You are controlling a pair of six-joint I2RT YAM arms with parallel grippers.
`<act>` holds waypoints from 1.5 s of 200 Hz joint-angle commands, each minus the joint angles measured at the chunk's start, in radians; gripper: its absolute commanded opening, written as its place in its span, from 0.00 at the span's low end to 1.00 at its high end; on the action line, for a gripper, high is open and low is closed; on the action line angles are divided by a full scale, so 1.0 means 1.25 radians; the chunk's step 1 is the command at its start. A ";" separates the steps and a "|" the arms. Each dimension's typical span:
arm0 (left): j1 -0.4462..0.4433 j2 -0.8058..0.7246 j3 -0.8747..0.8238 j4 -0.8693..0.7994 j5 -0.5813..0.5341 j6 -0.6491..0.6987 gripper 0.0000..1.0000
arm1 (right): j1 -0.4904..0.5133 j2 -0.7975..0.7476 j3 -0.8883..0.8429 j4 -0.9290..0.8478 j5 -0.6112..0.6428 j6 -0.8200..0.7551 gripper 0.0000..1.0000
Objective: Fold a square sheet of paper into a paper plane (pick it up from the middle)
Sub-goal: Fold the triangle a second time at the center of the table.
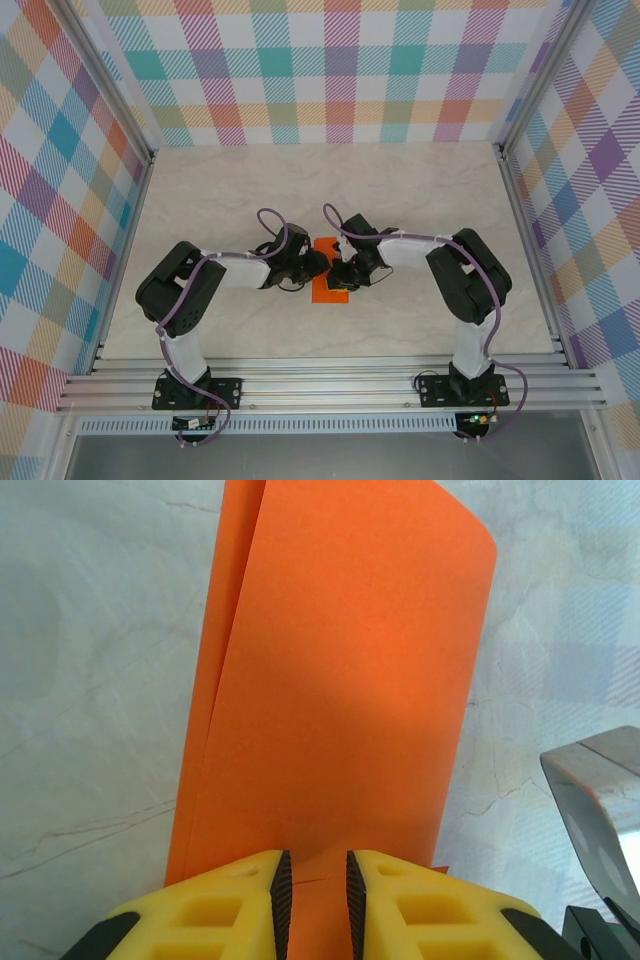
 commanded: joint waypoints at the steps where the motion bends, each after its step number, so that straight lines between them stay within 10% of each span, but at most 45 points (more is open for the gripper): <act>1: -0.004 0.016 -0.029 -0.065 -0.034 0.009 0.24 | -0.010 -0.021 -0.066 -0.058 0.020 0.001 0.17; 160: -0.004 0.007 -0.020 -0.067 -0.018 0.015 0.25 | -0.022 -0.168 -0.112 -0.076 0.018 0.007 0.17; 300: -0.005 0.009 -0.017 -0.028 -0.015 -0.046 0.25 | 0.016 -0.023 -0.012 0.149 0.041 0.149 0.13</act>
